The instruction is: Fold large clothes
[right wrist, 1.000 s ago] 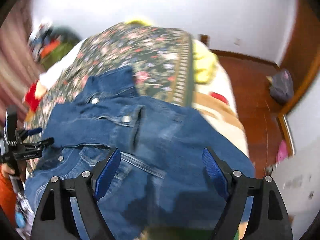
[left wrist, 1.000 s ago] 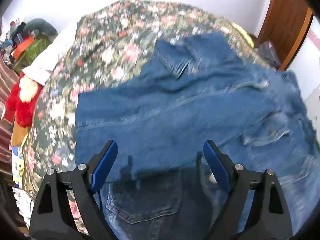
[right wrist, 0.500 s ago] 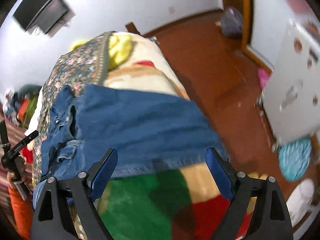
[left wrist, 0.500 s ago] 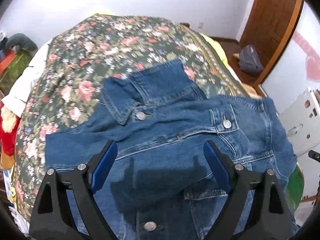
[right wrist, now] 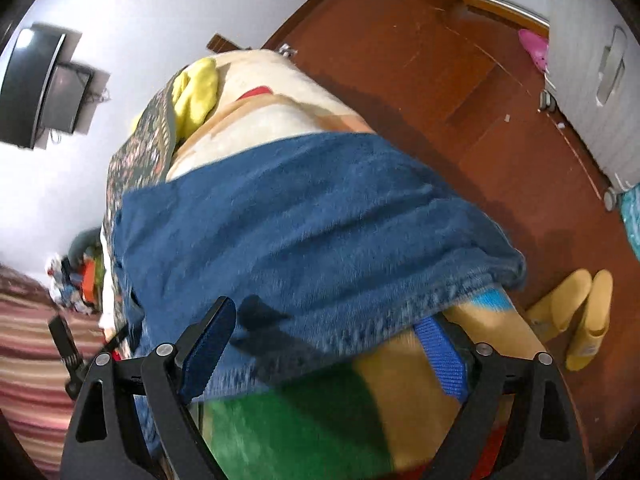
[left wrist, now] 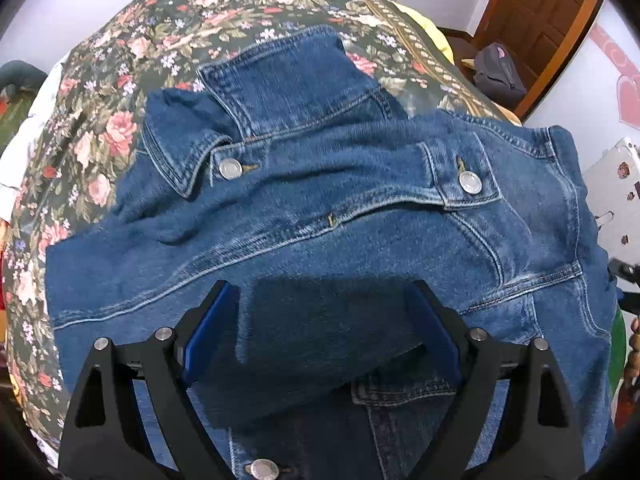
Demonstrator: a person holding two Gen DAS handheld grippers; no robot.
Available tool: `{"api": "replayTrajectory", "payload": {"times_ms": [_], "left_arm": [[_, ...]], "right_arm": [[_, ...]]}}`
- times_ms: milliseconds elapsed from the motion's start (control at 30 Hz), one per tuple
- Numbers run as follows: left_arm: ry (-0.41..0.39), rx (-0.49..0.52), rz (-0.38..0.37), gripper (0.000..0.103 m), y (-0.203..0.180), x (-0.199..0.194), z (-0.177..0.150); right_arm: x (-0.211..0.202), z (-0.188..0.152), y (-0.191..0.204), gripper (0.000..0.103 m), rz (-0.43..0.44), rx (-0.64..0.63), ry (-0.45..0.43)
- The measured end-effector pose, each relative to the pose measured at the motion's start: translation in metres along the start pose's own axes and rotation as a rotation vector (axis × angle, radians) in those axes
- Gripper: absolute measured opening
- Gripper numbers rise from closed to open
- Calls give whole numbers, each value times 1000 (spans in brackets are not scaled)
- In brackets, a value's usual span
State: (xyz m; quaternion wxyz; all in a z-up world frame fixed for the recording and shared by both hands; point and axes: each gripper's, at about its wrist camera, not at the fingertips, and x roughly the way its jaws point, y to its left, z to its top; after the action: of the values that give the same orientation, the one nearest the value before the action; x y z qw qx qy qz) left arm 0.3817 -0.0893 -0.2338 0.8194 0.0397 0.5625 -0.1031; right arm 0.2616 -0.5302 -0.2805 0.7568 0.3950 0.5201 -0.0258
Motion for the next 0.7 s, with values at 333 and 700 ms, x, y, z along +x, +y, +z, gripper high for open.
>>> {"api": "replayTrajectory", "payload": {"times_ms": [333, 700], "left_arm": [[-20, -8, 8, 88, 0, -4, -1], [-181, 26, 40, 88, 3, -62, -9]], "right_arm": [[1, 20, 42, 35, -70, -135, -112], [-77, 19, 165, 17, 74, -406, -363]]}}
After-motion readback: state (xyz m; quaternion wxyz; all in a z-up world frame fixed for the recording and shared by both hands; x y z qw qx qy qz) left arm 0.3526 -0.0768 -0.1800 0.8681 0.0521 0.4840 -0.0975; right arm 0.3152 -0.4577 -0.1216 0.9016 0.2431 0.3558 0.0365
